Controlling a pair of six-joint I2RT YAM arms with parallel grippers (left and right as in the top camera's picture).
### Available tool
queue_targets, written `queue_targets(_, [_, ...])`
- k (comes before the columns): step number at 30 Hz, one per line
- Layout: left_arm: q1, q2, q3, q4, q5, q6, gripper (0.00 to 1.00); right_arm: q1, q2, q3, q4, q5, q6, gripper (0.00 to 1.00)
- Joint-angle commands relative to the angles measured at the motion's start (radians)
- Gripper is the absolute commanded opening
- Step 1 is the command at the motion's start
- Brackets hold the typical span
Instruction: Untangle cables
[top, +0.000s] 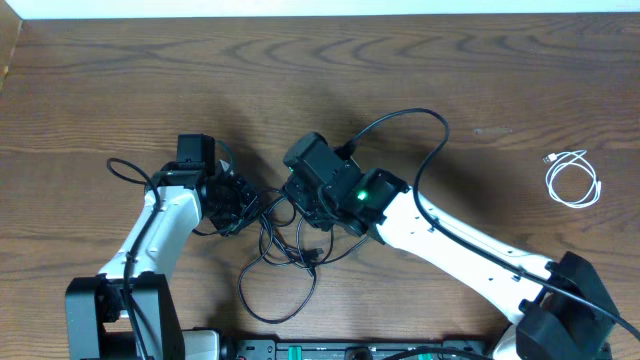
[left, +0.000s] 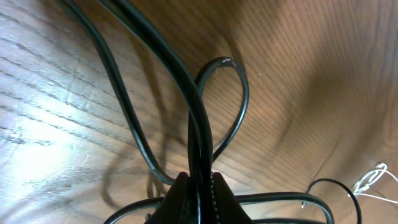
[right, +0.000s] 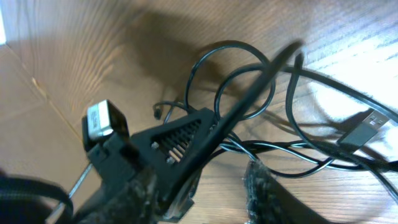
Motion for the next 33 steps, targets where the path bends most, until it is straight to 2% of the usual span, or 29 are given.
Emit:
queue_targets(1, [0.003, -0.007, 0.010, 0.001, 0.037, 0.010, 0.08, 0.006, 0.016, -0.002, 0.002, 0.029, 0.023, 0.35])
queue_targets(3, [0.003, -0.007, 0.010, 0.002, 0.037, 0.010, 0.08, 0.006, 0.016, -0.002, 0.001, 0.038, 0.005, 0.25])
queue_targets(4, [0.003, -0.007, 0.010, 0.004, 0.036, 0.010, 0.08, 0.006, 0.016, -0.002, 0.002, 0.038, -0.010, 0.24])
queue_targets(5, [0.003, -0.007, 0.010, 0.005, 0.036, 0.010, 0.08, 0.006, 0.016, -0.002, 0.003, 0.037, -0.023, 0.25])
queue_targets(7, [0.003, -0.007, 0.010, 0.005, 0.036, 0.010, 0.08, 0.006, 0.016, -0.002, 0.002, 0.034, -0.026, 0.35])
queue_targets(21, [0.003, -0.007, 0.010, 0.005, 0.049, 0.010, 0.08, 0.006, 0.016, -0.002, 0.049, 0.093, -0.021, 0.27])
queue_targets(22, [0.003, -0.007, 0.010, 0.005, 0.051, 0.010, 0.08, 0.006, 0.016, -0.002, 0.050, 0.099, -0.021, 0.25])
queue_targets(23, [0.003, -0.007, 0.010, 0.005, 0.059, 0.010, 0.08, 0.006, 0.016, -0.002, 0.049, 0.106, -0.023, 0.10])
queue_targets(24, [0.003, -0.007, 0.010, 0.005, 0.068, 0.010, 0.08, 0.006, 0.016, -0.002, 0.047, 0.106, -0.023, 0.01])
queue_targets(28, [0.003, -0.007, 0.010, 0.005, 0.074, 0.010, 0.08, 0.006, 0.016, -0.002, 0.047, 0.146, -0.129, 0.01])
queue_targets(33, [0.003, -0.007, 0.010, 0.010, 0.063, 0.014, 0.08, 0.005, 0.014, -0.001, 0.048, 0.153, -0.344, 0.01])
